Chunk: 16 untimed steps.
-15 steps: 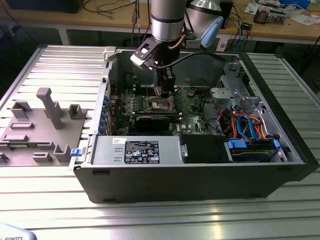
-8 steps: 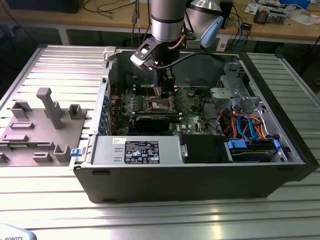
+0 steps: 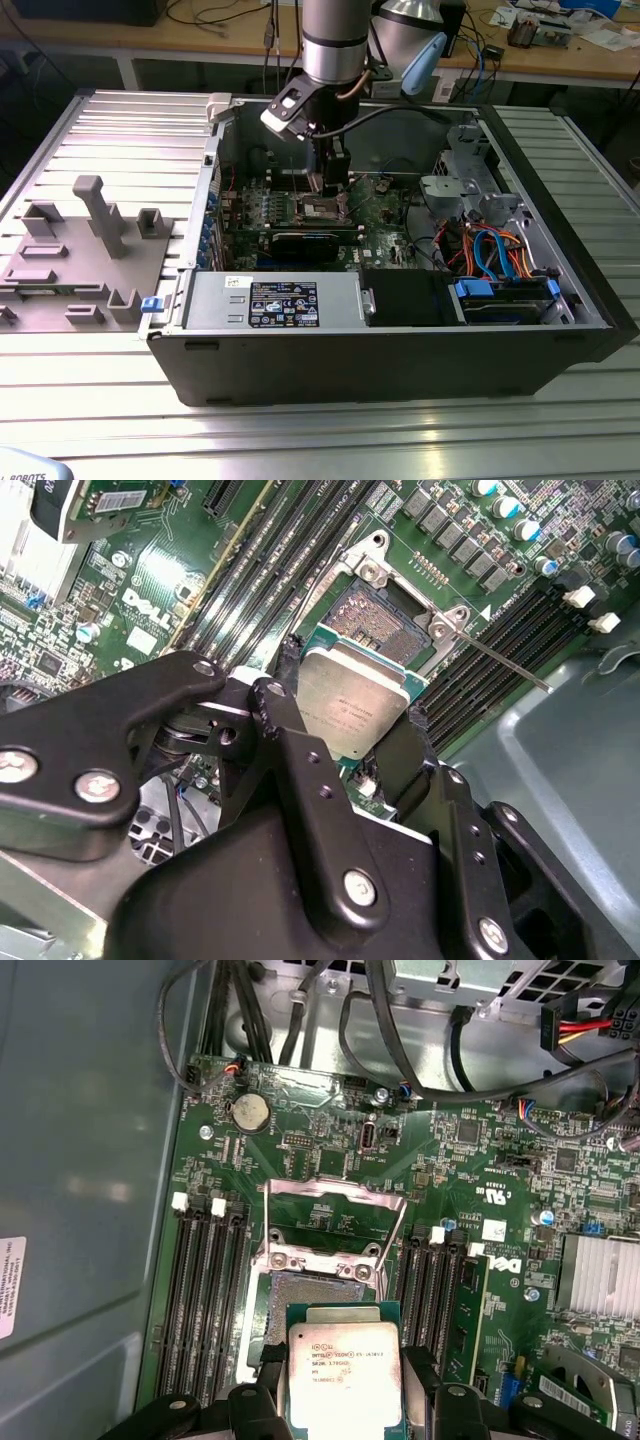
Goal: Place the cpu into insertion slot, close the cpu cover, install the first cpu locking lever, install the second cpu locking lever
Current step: 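Place the cpu into insertion slot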
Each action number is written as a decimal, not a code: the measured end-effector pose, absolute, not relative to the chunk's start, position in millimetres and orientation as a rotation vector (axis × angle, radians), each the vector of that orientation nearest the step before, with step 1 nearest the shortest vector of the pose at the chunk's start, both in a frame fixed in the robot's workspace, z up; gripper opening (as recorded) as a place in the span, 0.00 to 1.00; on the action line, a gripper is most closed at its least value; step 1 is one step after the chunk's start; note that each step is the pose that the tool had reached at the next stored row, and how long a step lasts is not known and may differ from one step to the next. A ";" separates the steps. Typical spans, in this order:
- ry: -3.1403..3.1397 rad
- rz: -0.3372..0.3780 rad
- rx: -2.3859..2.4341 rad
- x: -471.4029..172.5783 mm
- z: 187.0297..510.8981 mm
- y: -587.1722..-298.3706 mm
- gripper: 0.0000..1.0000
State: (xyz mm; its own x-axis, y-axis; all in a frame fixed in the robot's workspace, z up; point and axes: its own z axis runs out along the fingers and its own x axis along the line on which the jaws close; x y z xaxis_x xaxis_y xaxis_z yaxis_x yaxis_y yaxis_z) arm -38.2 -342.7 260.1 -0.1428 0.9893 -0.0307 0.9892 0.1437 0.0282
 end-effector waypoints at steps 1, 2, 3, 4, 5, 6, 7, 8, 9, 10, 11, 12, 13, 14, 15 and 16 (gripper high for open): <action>2.343 0.002 2.030 -38.3 259.9 -342.7 0.55; 2.343 0.002 2.030 -38.3 259.8 -342.7 0.55; 2.342 0.002 2.031 -38.3 259.6 -342.7 0.55; 2.342 0.002 2.031 -38.2 259.5 -342.7 0.55; 2.341 0.002 2.032 -38.2 259.4 -342.7 0.55; 2.341 0.002 2.032 -38.2 259.2 -342.7 0.55; 2.340 0.002 2.033 -38.3 259.1 -342.7 0.55; 2.340 0.002 2.034 -38.2 258.9 -342.7 0.55; 2.339 0.002 2.034 -38.3 258.7 -342.7 0.55; 2.339 0.002 2.035 -38.3 258.6 -342.7 0.55; 2.338 0.002 2.035 -38.3 258.5 -342.7 0.55; 2.338 0.002 2.036 -38.2 258.3 -342.7 0.55; 2.337 0.002 2.036 -38.3 258.2 -342.7 0.55; 2.337 0.002 2.037 -38.2 257.8 -342.7 0.55; 2.336 0.002 2.038 -38.2 257.4 -342.7 0.55; 2.335 0.002 2.039 -38.2 257.3 -342.7 0.55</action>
State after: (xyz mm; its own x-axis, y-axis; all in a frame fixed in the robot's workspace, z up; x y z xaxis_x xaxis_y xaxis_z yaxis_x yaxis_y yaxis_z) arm -38.2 -342.7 257.3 -0.1346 0.9904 -0.0307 0.9904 0.1355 0.0282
